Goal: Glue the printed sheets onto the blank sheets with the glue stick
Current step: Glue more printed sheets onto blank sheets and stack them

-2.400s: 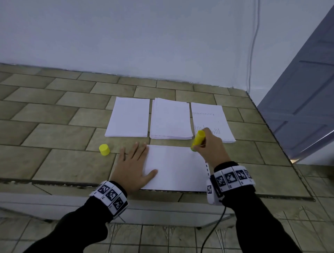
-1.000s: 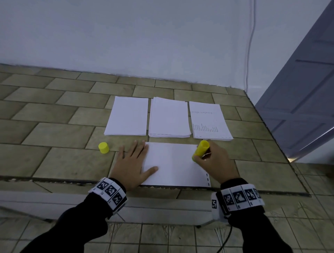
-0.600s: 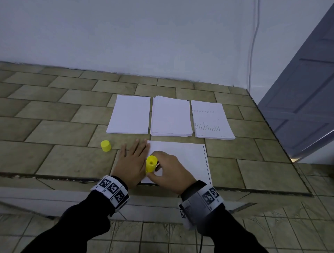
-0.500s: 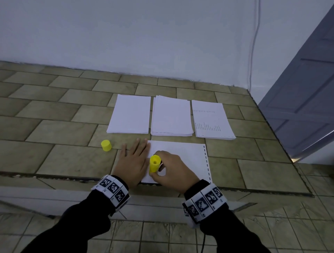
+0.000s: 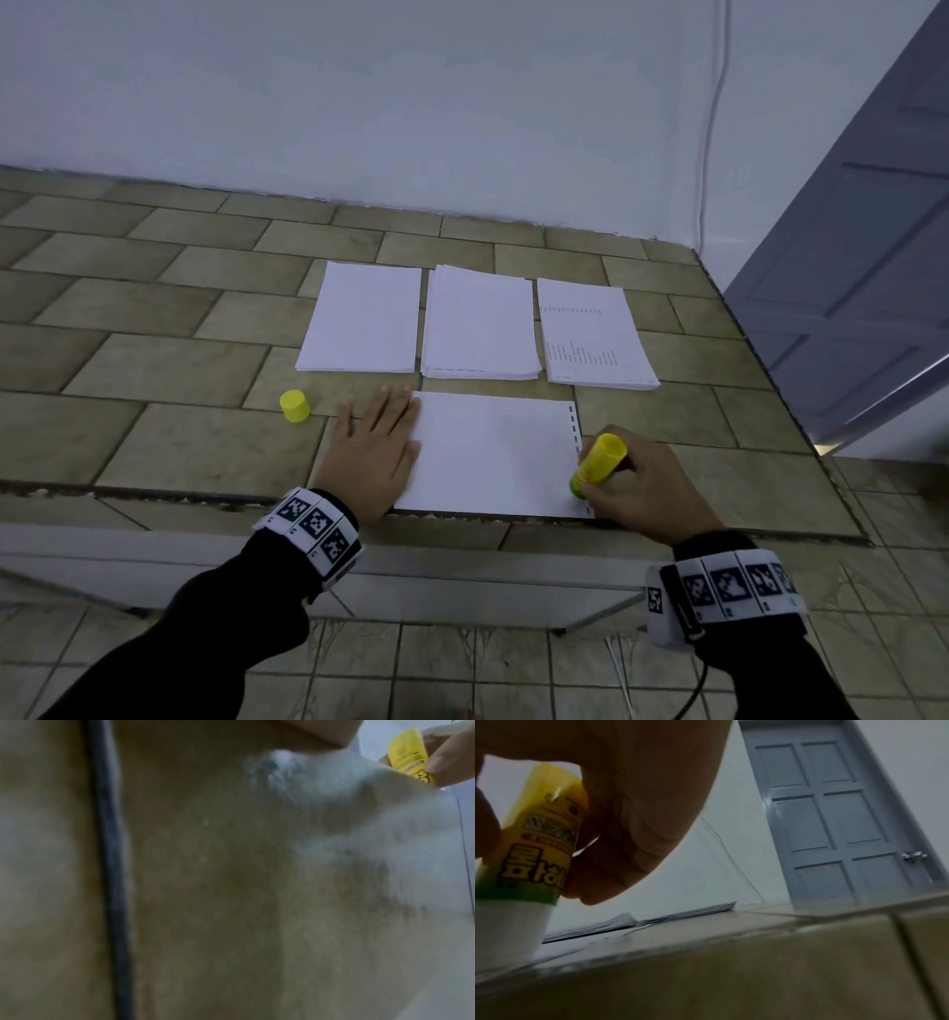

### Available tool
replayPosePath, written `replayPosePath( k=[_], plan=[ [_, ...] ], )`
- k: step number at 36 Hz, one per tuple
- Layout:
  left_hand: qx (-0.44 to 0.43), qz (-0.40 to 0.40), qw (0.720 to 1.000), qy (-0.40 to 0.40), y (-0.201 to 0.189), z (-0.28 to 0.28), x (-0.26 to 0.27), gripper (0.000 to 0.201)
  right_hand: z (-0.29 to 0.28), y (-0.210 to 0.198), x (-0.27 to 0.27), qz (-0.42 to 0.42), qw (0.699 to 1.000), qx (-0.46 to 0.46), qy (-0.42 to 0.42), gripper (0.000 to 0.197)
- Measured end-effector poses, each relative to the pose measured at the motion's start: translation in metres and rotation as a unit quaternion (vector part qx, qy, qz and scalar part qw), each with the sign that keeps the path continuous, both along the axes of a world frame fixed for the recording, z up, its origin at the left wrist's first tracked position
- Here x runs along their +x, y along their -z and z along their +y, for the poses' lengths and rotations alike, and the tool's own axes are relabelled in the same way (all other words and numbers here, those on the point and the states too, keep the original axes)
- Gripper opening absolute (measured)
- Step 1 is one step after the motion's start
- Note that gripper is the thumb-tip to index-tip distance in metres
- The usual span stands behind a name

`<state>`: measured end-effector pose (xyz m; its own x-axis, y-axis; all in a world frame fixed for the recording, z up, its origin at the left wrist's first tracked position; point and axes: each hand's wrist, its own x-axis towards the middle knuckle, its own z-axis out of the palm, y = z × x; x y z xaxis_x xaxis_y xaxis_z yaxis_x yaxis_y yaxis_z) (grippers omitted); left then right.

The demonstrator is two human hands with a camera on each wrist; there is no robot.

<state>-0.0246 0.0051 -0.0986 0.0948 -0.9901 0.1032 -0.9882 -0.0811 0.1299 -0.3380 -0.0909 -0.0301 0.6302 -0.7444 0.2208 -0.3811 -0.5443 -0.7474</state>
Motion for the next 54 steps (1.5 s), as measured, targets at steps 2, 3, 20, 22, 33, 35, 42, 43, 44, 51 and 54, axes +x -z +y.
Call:
replayPosePath(
  k=[2,3,20,22,33,35,42,43,44,51,54],
  plan=[
    [-0.002,-0.003,1.0,0.001,0.001,0.0,0.0,0.059,-0.001,0.002,-0.005,-0.006,1.0,0.009,0.012,0.02],
    [-0.001,-0.003,1.0,0.001,0.002,0.0,0.0,0.059,-0.001,0.003,-0.005,-0.007,1.0,0.013,0.02,0.023],
    [0.036,0.007,0.999,0.008,-0.003,-0.001,-0.002,0.07,0.029,-0.006,0.126,0.022,0.981,0.07,-0.18,0.014],
    [0.034,0.001,0.999,0.014,-0.003,0.0,-0.001,0.066,0.028,-0.007,0.133,0.051,0.979,0.059,-0.189,0.016],
    [0.03,-0.021,0.999,0.011,-0.004,0.001,-0.001,0.055,-0.015,-0.019,0.166,0.126,0.977,0.058,-0.16,0.017],
    [0.019,-0.025,0.999,0.011,-0.005,0.001,-0.002,0.055,-0.026,-0.018,0.172,0.115,0.981,0.061,-0.144,0.018],
    [0.032,-0.003,0.999,0.006,-0.006,0.001,-0.001,0.068,-0.044,-0.019,0.179,0.111,0.987,0.062,-0.101,0.018],
    [0.045,0.011,0.999,0.0,-0.005,0.001,-0.001,0.074,-0.043,-0.019,0.176,0.105,0.988,0.065,-0.093,0.019],
    [0.054,0.019,0.998,-0.007,-0.005,0.001,-0.001,0.081,-0.041,-0.02,0.171,0.095,0.989,0.07,-0.086,0.02],
    [0.08,0.016,0.996,-0.023,-0.013,0.001,-0.006,0.126,-0.015,-0.017,0.11,0.048,0.986,0.112,-0.112,0.015],
    [0.087,0.007,0.996,-0.024,-0.014,0.001,-0.006,0.127,-0.004,-0.011,0.088,0.034,0.984,0.119,-0.131,0.014]
  ],
)
